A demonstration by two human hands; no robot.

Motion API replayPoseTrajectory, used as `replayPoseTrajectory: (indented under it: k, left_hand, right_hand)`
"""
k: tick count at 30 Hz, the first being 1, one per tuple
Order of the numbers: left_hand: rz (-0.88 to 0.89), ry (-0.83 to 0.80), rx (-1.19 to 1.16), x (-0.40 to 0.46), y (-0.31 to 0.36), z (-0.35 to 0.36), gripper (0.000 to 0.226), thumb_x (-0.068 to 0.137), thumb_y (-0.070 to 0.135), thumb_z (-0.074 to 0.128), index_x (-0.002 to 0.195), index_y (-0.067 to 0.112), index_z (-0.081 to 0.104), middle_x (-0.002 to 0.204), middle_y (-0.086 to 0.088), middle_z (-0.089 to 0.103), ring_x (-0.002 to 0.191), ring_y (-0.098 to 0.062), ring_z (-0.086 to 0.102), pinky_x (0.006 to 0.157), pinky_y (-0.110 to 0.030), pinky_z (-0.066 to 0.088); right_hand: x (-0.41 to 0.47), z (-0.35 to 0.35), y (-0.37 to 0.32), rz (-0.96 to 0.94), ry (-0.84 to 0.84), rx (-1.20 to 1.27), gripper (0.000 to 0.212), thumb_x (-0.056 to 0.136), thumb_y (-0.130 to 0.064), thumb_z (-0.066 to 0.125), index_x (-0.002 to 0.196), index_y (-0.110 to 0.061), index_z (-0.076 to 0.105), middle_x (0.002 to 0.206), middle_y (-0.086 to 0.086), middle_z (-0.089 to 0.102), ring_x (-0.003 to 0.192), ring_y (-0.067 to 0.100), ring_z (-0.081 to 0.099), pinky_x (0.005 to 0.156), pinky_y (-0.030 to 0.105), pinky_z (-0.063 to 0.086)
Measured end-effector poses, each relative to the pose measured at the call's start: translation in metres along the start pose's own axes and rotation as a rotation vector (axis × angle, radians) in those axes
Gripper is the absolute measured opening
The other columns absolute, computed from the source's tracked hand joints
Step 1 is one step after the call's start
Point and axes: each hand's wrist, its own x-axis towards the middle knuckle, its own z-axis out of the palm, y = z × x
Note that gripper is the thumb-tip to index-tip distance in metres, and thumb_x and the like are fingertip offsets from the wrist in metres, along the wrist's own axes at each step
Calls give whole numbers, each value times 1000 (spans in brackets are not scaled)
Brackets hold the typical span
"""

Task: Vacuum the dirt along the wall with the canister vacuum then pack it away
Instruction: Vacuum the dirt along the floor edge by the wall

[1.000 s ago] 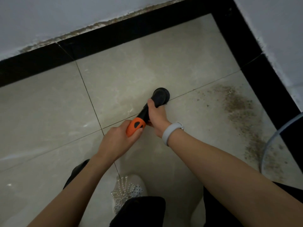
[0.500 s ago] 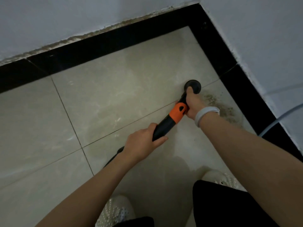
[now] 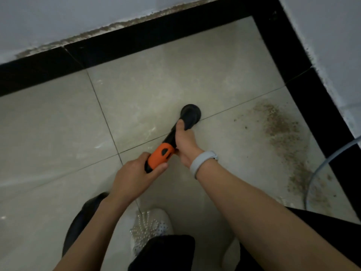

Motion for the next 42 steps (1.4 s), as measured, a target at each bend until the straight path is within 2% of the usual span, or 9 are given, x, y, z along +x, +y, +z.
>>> replayPoseTrajectory:
  k: [3, 7, 11, 17, 21, 25, 29, 34, 42]
  left_hand:
    - [-98, -31, -22, -13, -21, -11, 56, 66, 76, 35, 87, 25, 48, 64, 5, 55, 58, -13, 55, 51, -28, 38]
    - [-131, -35, -54, -16, -29, -14, 48, 73, 72, 43, 85, 26, 48, 65, 3, 57, 59, -15, 58, 55, -31, 44]
    - [-32, -25, -9, -1, -4, -2, 39, 82, 64, 48, 87, 26, 45, 62, 9, 51, 56, -11, 52, 48, -24, 33]
    - [97, -134, 41, 11, 14, 8, 40, 83, 64, 48, 98, 27, 46, 64, 13, 45, 58, -10, 49, 47, -22, 30]
    - [0, -143, -89, -1, -2, 0, 38, 84, 61, 49, 93, 24, 49, 67, 8, 56, 59, -11, 56, 53, -27, 44]
    - [-166, -73, -319, -18, -27, -15, 41, 81, 63, 49, 84, 23, 54, 70, 1, 66, 58, -11, 63, 66, -39, 53]
    - [-342, 74, -327, -36, -60, -31, 37, 83, 58, 53, 87, 22, 54, 70, -2, 66, 56, -15, 64, 61, -36, 55]
    - [-571, 190, -390, -87, -106, -36, 28, 83, 50, 59, 79, 23, 56, 67, -4, 65, 49, -16, 62, 53, -31, 52]
    - [-588, 223, -421, -99, -118, -36, 30, 85, 46, 59, 77, 17, 56, 59, -4, 63, 40, -12, 57, 47, -26, 46]
  right_hand:
    - [-16, 26, 15, 72, -157, -76, 58, 98, -46, 37, 136, -2, 36, 129, 17, 53, 112, 31, 55, 97, 44, 48]
    - [-16, 26, 10, 52, -222, -137, 51, 98, -45, 39, 129, -4, 42, 121, 15, 57, 104, 29, 59, 88, 41, 53]
    - [-4, 0, -9, 23, -111, -62, 41, 98, -42, 42, 119, -7, 48, 120, 18, 59, 100, 31, 59, 85, 42, 52]
    - [23, -51, -58, -39, 98, 1, 50, 99, -42, 37, 133, -5, 42, 125, 15, 56, 102, 30, 57, 82, 42, 50]
    - [15, -30, -51, -19, 0, -75, 51, 99, -43, 35, 133, -5, 42, 121, 15, 57, 96, 26, 56, 67, 37, 49]
    - [-7, 28, -26, 7, -172, -211, 49, 99, -43, 37, 128, -4, 43, 120, 17, 58, 106, 32, 58, 78, 41, 52]
    - [-36, 87, 3, 15, -377, -398, 38, 97, -44, 41, 114, -10, 46, 115, 13, 59, 105, 29, 58, 73, 34, 50]
    - [-68, 133, 39, -10, -544, -642, 33, 94, -46, 48, 109, -16, 49, 102, 5, 58, 74, 14, 55, 54, 23, 35]
    - [-72, 146, 47, -45, -580, -703, 40, 93, -44, 51, 114, -11, 54, 95, 4, 58, 64, 9, 50, 49, 21, 33]
